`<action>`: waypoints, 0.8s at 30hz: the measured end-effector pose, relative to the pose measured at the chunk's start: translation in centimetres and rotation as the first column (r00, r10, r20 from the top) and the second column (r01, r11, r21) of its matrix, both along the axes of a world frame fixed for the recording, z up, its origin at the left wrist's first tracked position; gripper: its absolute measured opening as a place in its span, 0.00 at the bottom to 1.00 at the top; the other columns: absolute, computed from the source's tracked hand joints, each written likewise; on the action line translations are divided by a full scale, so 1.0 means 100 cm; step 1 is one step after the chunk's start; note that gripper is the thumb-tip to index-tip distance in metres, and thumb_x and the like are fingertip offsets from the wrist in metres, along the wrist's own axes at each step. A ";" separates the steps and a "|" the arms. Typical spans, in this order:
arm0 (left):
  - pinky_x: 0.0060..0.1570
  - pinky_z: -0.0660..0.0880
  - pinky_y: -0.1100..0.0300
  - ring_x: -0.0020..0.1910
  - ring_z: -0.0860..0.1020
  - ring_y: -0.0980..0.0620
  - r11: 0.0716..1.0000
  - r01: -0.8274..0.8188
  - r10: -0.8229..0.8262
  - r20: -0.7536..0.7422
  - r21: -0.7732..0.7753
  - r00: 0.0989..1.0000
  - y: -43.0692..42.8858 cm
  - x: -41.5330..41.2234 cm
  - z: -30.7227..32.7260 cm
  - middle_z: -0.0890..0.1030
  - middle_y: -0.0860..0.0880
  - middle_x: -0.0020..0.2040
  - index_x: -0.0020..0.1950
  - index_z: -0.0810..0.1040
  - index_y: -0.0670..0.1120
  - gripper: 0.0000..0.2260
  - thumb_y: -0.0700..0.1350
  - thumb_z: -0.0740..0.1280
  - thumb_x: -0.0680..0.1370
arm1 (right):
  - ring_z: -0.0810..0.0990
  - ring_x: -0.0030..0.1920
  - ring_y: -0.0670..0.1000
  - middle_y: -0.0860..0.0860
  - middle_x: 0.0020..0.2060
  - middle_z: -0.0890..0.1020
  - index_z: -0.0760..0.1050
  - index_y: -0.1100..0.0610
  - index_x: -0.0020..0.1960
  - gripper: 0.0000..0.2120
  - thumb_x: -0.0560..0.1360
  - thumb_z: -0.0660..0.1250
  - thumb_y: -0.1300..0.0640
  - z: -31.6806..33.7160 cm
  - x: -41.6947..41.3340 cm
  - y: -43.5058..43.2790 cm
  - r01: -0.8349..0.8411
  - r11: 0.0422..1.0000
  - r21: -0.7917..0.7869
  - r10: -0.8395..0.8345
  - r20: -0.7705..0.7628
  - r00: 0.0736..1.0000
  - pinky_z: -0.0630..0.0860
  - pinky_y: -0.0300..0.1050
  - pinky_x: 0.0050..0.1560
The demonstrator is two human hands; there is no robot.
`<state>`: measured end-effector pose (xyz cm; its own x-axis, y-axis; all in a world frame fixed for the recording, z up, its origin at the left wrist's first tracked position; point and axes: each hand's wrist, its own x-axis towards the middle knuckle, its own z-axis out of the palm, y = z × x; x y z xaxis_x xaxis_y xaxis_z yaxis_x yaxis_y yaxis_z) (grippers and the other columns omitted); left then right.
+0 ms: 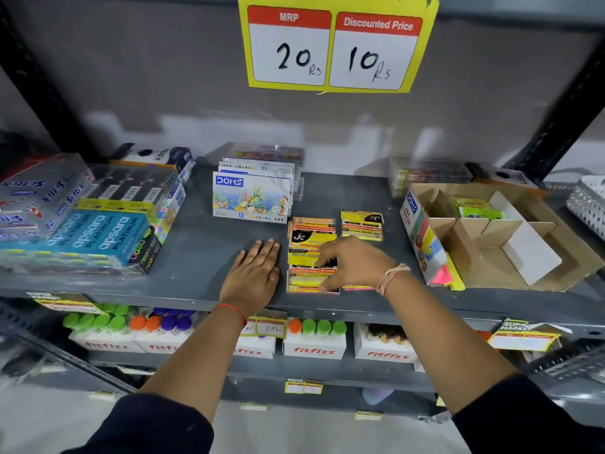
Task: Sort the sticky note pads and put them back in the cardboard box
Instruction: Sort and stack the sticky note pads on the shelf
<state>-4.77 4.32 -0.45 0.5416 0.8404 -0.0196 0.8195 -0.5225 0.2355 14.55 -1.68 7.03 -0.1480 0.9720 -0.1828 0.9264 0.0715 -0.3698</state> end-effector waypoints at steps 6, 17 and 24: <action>0.76 0.43 0.54 0.77 0.46 0.52 1.000 0.004 -0.004 0.003 -0.023 1.000 -0.001 -0.001 0.001 0.49 0.51 0.78 0.75 0.47 0.47 0.31 0.53 0.38 0.72 | 0.81 0.44 0.54 0.57 0.47 0.84 0.80 0.61 0.56 0.13 0.77 0.63 0.55 0.023 0.012 0.005 0.106 0.979 0.175 -0.096 -0.066 0.993 0.75 0.46 0.49; 0.75 0.43 0.55 0.77 0.46 0.53 1.000 0.007 -0.007 -0.004 0.012 1.000 0.000 -0.002 0.000 0.49 0.51 0.78 0.75 0.46 0.48 0.38 0.58 0.30 0.66 | 0.80 0.55 0.63 0.64 0.53 0.82 0.78 0.63 0.58 0.13 0.79 0.60 0.59 0.009 0.078 0.041 0.414 0.873 0.259 -0.458 0.140 0.878 0.76 0.52 0.59; 0.75 0.42 0.55 0.77 0.45 0.53 1.000 -0.001 0.001 -0.009 0.003 1.000 0.000 -0.001 -0.001 0.49 0.52 0.78 0.75 0.46 0.48 0.36 0.57 0.31 0.68 | 0.78 0.60 0.60 0.58 0.61 0.80 0.77 0.57 0.62 0.15 0.79 0.59 0.58 -0.016 0.074 0.036 0.353 0.920 0.171 -0.387 0.248 0.888 0.74 0.50 0.64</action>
<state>-4.87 4.29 -0.51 0.5407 0.8409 -0.0220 0.8220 -0.5226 0.2261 21.95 1.91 5.40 0.2657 0.9630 -0.0450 0.9567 -0.2691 -0.1105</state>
